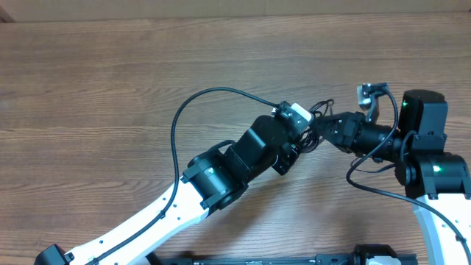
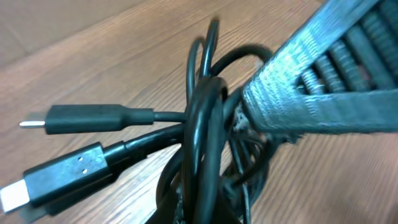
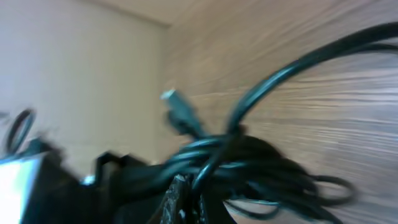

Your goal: Untangle cables

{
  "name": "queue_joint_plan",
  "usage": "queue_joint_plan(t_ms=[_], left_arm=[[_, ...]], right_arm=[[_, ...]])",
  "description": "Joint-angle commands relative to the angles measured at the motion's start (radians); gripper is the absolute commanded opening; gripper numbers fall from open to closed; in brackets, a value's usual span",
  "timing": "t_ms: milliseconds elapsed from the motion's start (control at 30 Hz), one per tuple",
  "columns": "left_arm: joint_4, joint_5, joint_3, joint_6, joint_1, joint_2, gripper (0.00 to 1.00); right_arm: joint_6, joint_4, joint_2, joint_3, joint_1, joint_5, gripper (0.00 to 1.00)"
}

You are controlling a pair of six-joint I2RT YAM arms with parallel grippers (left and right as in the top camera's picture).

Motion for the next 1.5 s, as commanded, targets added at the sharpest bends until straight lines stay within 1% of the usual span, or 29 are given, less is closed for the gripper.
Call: queue_joint_plan(t_ms=[0,300,500,600,700,733,833,1033,1133,1467], left_arm=[[-0.009,-0.005,0.016,0.101,-0.025,-0.005,0.04],[-0.013,-0.174,0.016,0.101,-0.024,-0.005,0.04],[-0.013,-0.292,0.016,0.101,-0.024,-0.005,0.04],[-0.024,-0.416,0.016,0.154,-0.024,-0.006,0.04],[-0.023,-0.534,0.016,0.158,-0.024,-0.01,0.04],[-0.021,-0.548,0.016,0.166,-0.024,-0.012,0.04],[-0.024,-0.493,0.016,0.203,-0.024,-0.016,0.04],[-0.024,-0.339,0.016,0.206,-0.024,-0.015,0.04],[-0.023,-0.255,0.016,0.201,-0.024,-0.015,0.04],[-0.011,0.062,0.016,0.06,-0.024,-0.015,0.04]], right_arm=[[-0.043,0.042,-0.021,0.013,0.01,-0.217,0.04],[-0.042,0.042,-0.08,0.013,0.01,-0.221,0.04],[-0.042,0.004,-0.085,0.013,0.01,-0.19,0.04],[-0.043,-0.042,-0.085,0.013,0.01,-0.115,0.04],[-0.042,-0.097,-0.085,0.013,0.01,-0.005,0.04],[-0.043,-0.111,-0.085,0.013,0.01,0.035,0.04],[-0.042,-0.148,-0.085,0.013,0.01,0.173,0.04],[-0.042,-0.217,-0.085,0.013,0.01,0.374,0.04],[-0.042,-0.223,-0.085,0.013,0.01,0.385,0.04],[-0.047,-0.221,-0.085,0.013,0.01,0.386,0.05]])
